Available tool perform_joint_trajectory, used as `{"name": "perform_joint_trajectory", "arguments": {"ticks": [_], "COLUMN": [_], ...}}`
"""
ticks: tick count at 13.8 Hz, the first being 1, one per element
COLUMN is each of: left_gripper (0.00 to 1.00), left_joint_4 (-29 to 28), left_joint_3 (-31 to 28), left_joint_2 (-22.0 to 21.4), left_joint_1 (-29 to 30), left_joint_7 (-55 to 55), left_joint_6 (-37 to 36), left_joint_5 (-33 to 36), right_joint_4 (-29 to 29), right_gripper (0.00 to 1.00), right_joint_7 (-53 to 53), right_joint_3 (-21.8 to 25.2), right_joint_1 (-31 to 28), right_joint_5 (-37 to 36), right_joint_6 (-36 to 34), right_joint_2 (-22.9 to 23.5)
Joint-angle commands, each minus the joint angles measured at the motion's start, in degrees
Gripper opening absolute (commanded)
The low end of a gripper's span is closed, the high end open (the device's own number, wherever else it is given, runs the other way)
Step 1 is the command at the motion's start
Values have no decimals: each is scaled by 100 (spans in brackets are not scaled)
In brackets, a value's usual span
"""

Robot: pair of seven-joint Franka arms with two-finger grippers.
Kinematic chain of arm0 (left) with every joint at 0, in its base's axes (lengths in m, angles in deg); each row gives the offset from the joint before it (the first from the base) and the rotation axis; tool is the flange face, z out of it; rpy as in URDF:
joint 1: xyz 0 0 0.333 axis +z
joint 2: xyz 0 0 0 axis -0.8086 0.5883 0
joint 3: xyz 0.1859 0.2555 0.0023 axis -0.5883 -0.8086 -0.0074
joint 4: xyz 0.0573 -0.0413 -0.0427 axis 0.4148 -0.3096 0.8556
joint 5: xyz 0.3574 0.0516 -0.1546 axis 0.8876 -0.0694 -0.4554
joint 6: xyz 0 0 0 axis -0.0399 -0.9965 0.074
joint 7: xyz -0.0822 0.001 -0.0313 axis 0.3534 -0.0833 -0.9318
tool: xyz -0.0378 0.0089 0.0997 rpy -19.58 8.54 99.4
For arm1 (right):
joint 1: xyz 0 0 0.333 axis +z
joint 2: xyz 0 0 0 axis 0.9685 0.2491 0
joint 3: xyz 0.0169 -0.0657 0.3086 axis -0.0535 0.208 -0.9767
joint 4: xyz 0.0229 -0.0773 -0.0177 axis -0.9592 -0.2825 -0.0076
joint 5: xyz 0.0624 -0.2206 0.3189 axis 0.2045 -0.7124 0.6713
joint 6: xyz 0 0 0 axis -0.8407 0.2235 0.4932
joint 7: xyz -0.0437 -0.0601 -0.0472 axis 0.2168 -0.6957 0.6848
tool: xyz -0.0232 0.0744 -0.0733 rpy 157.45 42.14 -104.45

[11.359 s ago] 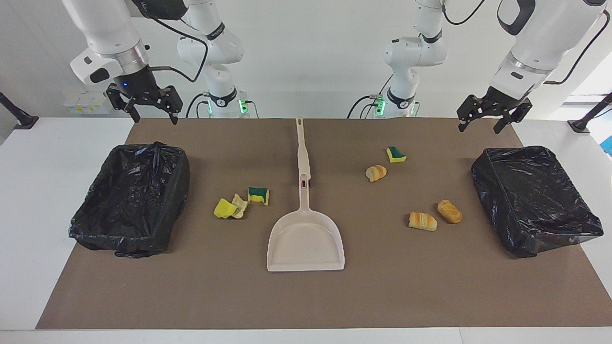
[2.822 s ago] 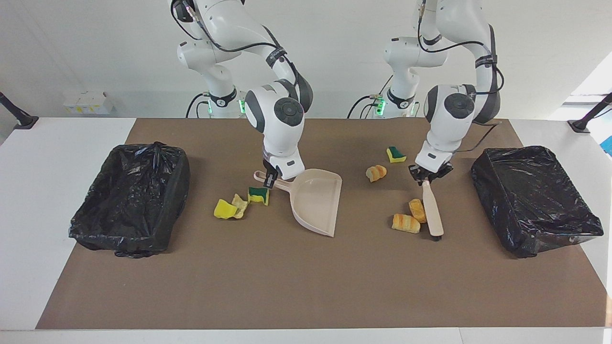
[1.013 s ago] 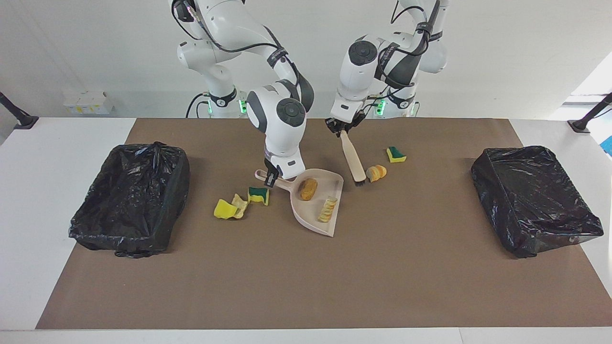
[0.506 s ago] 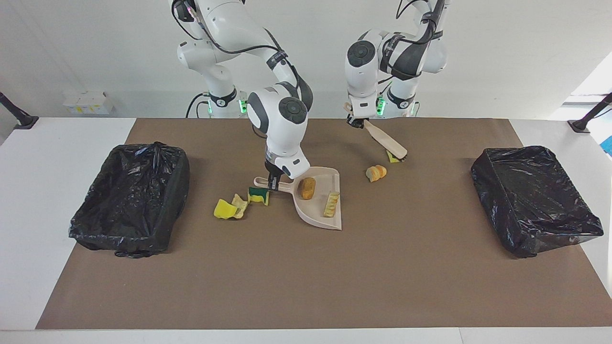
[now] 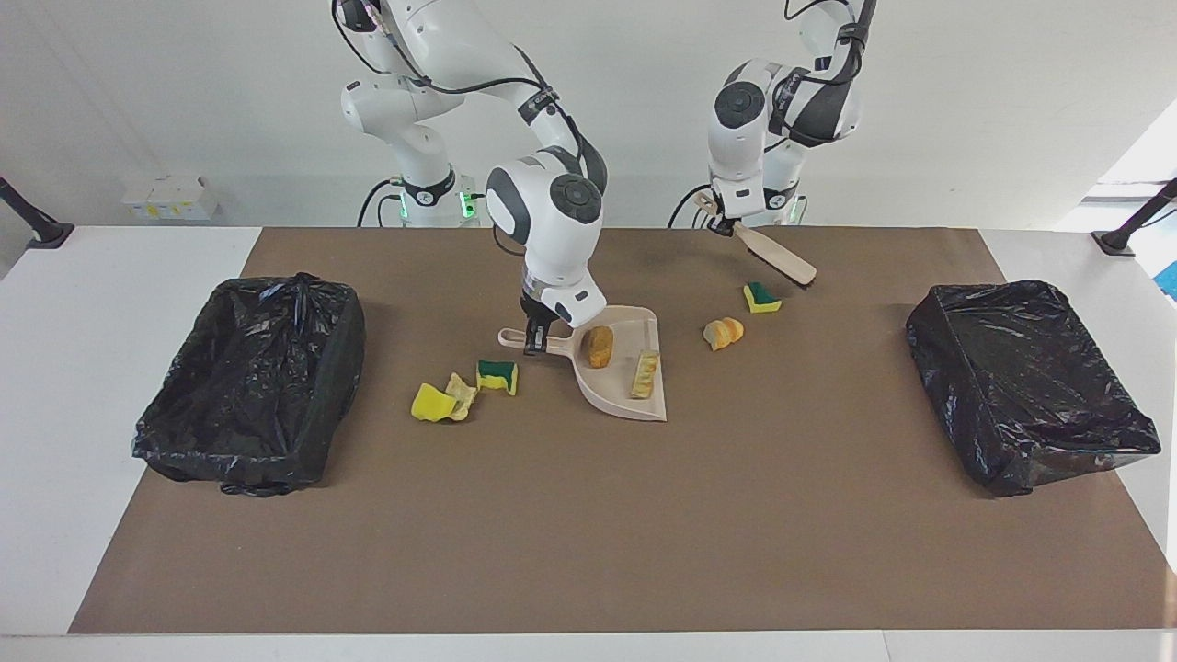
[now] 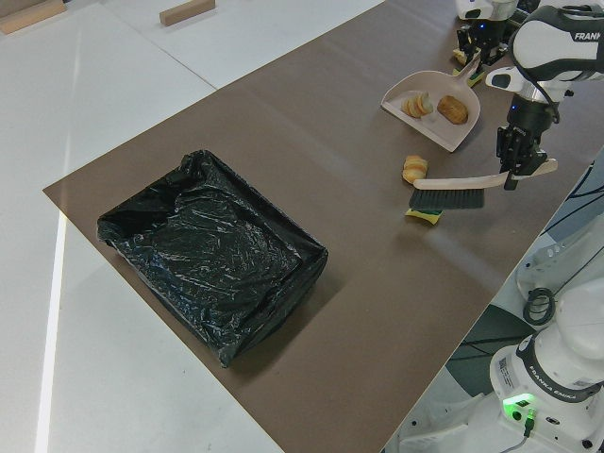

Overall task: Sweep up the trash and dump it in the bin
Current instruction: 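Sweep the bread crusts into the dustpan with the brush in the left gripper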

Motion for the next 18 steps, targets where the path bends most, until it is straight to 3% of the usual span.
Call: {"name": "perform_joint_trajectory", "arguments": {"ticks": [1,5,7,15,18], "left_gripper": [0,0,0,0,0], "left_joint_4": [-349,-341,-297,1161,1680], "left_joint_3": [33,42,34,51,60], "left_joint_2": [-192,211,493,1846,2583], "left_joint_1": [29,-15,38,-50,-479], "left_joint_7": [-7,-147,-848,-1429,-1799], "left_joint_6": [563,1293,1653,2445,2943], "left_joint_5": [114,106,53,-255,-369], "right_joint_4": [-242,-242,-242,-233,-233], "right_gripper": [0,0,0,0,0], "right_joint_7": [-203,-203,-195,-194,-212], "right_joint_3": [-28,-28,-28,-19,-19], "right_joint_1": [110,83,57,-13,-13], "right_joint_5": [-151,-151,-159,-159,-159], "right_joint_6": [118,101,48,31,31], "right_joint_2": [-163,-154,-154,-145,-137]}}
